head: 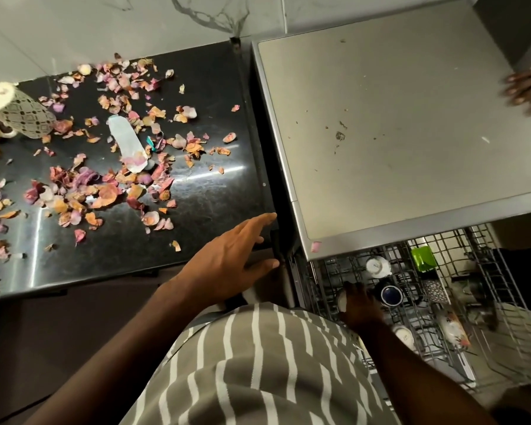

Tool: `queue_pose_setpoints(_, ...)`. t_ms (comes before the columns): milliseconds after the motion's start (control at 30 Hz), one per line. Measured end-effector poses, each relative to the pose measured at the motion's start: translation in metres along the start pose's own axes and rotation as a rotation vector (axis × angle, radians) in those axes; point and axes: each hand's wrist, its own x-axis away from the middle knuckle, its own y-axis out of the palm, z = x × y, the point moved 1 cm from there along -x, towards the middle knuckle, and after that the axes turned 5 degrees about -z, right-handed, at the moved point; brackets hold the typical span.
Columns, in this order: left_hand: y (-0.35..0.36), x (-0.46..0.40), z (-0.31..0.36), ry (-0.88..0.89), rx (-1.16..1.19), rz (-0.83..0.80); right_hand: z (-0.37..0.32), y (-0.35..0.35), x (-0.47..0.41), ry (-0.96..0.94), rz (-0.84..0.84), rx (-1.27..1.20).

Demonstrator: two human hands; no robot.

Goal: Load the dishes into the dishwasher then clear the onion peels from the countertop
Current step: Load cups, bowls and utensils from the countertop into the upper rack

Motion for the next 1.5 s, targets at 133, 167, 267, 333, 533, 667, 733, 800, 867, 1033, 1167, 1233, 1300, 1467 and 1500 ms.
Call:
queue_pose_setpoints(133, -0.002, -0.008, 0.0, 0.036, -0.026, -0.04, -0.001, 0.001, 0.005, -0.004, 0.027, 0.025)
queue_pose_setpoints(167, -0.002, -0.01, 0.0, 0.046, -0.032, -0.054, -0.002, 0.001, 0.008, -0.001, 0.036, 0.019)
queue_pose_setpoints(267, -0.003, -0.015, -0.001, 0.076, -0.046, -0.079, -0.004, 0.0, 0.016, 0.019, 0.046, -0.025)
queue_pose_setpoints(333, -0.003, -0.018, -0.002, 0.087, -0.051, -0.094, -0.005, -0.001, 0.021, 0.027, 0.055, -0.038)
queue_pose_setpoints(533, -0.005, -0.024, -0.01, 0.125, -0.057, -0.126, -0.011, 0.002, 0.036, 0.079, 0.082, -0.033)
queue_pose_setpoints(667, -0.008, -0.026, -0.019, 0.154, -0.059, -0.131, -0.021, -0.009, 0.045, 0.085, 0.12, -0.015)
queue_pose_setpoints(733, -0.01, -0.027, -0.024, 0.17, -0.052, -0.128, -0.031, -0.023, 0.054, 0.068, 0.183, 0.001)
queue_pose_setpoints(800, -0.012, -0.027, -0.028, 0.179, -0.051, -0.124, -0.044, -0.044, 0.068, 0.05, 0.243, 0.032)
queue_pose_setpoints(867, -0.015, -0.027, -0.032, 0.185, -0.051, -0.125, -0.058, -0.071, 0.088, 0.026, 0.274, 0.059)
queue_pose_setpoints(1033, -0.02, -0.028, -0.043, 0.216, -0.061, -0.133, -0.096, -0.135, 0.15, -0.04, 0.232, 0.126)
queue_pose_setpoints(1167, -0.028, -0.03, -0.054, 0.223, -0.072, -0.12, -0.131, -0.176, 0.187, -0.106, 0.28, 0.085)
queue_pose_setpoints(1233, -0.033, -0.029, -0.064, 0.226, -0.065, -0.099, -0.153, -0.194, 0.197, -0.157, 0.298, 0.077)
queue_pose_setpoints(1300, -0.037, -0.026, -0.074, 0.219, -0.059, -0.078, -0.176, -0.208, 0.204, -0.214, 0.317, 0.111)
queue_pose_setpoints(1467, -0.058, -0.006, -0.104, 0.15, -0.039, 0.044, -0.241, -0.224, 0.194, -0.385, 0.279, 0.157)
queue_pose_setpoints(1500, -0.064, 0.0, -0.112, 0.134, -0.031, 0.071, -0.254, -0.225, 0.191, -0.419, 0.27, 0.185)
